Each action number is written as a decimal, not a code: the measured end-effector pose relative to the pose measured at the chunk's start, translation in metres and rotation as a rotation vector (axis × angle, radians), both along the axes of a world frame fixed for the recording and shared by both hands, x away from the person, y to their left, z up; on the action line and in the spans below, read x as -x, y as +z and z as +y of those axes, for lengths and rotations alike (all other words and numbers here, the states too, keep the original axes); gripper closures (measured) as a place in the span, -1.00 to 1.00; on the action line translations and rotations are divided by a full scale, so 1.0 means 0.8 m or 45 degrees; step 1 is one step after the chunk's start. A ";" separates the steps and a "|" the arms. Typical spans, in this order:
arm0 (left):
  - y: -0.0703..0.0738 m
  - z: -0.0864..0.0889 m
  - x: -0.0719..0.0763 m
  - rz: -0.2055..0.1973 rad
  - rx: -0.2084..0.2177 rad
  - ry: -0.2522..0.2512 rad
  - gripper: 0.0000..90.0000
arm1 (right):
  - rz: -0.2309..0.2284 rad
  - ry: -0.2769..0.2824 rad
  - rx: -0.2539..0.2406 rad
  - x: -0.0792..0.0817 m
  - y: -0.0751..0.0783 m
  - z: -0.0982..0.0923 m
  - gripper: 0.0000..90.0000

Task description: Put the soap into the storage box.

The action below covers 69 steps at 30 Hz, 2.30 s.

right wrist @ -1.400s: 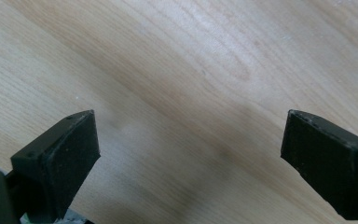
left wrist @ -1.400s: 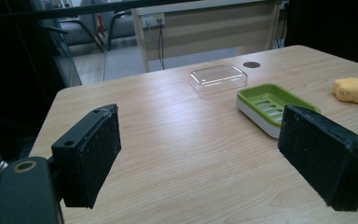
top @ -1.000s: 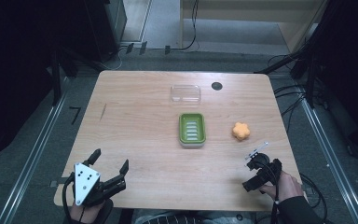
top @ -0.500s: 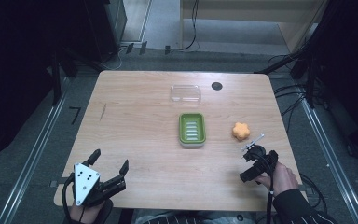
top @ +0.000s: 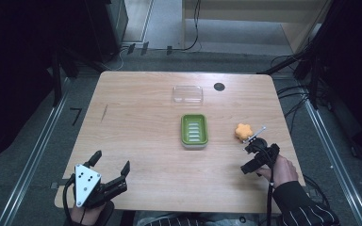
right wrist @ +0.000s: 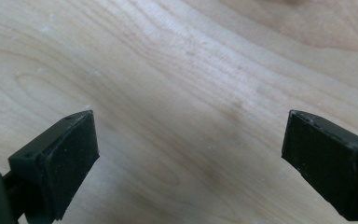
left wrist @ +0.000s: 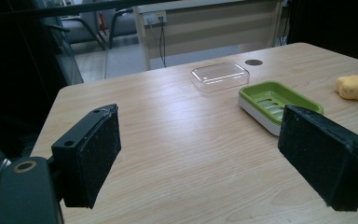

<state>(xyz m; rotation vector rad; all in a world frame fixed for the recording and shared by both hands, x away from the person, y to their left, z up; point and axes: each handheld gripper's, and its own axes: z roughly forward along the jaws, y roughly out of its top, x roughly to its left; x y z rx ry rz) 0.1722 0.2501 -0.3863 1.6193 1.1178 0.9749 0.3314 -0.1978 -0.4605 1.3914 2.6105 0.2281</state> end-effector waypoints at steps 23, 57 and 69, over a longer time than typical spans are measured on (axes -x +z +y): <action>0.000 -0.001 -0.001 0.001 -0.003 -0.007 -0.70 | -0.069 -0.033 -0.016 -0.044 0.003 -0.004 -0.91; 0.000 -0.002 -0.003 0.003 -0.009 -0.012 -0.70 | -0.033 -0.095 -0.101 -0.112 -0.005 -0.003 -0.74; 0.000 -0.002 -0.002 0.003 -0.006 -0.013 -0.70 | -0.001 -0.113 -0.089 -0.127 -0.009 0.000 -0.19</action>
